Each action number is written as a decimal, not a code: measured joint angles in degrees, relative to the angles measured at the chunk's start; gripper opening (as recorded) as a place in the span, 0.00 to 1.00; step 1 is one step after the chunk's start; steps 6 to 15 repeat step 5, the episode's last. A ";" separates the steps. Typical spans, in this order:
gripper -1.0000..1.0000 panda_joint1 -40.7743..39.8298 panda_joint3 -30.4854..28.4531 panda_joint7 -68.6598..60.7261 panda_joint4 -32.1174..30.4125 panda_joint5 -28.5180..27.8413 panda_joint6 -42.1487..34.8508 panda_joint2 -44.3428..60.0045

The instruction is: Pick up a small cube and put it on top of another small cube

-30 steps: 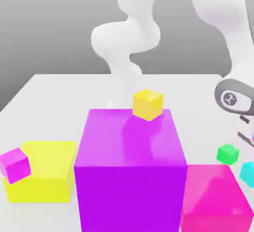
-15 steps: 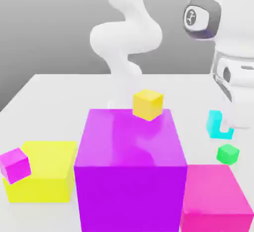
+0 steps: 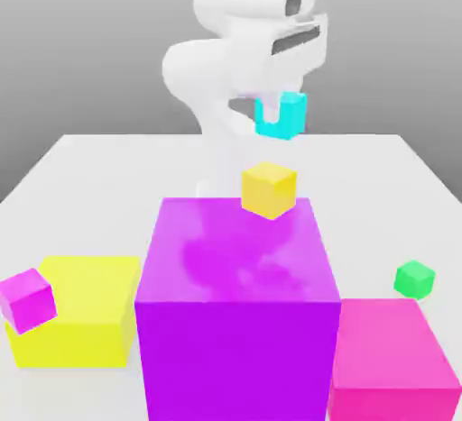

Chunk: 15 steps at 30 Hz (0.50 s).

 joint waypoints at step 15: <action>1.00 -0.17 -0.04 -0.03 -3.26 0.04 4.41 1.14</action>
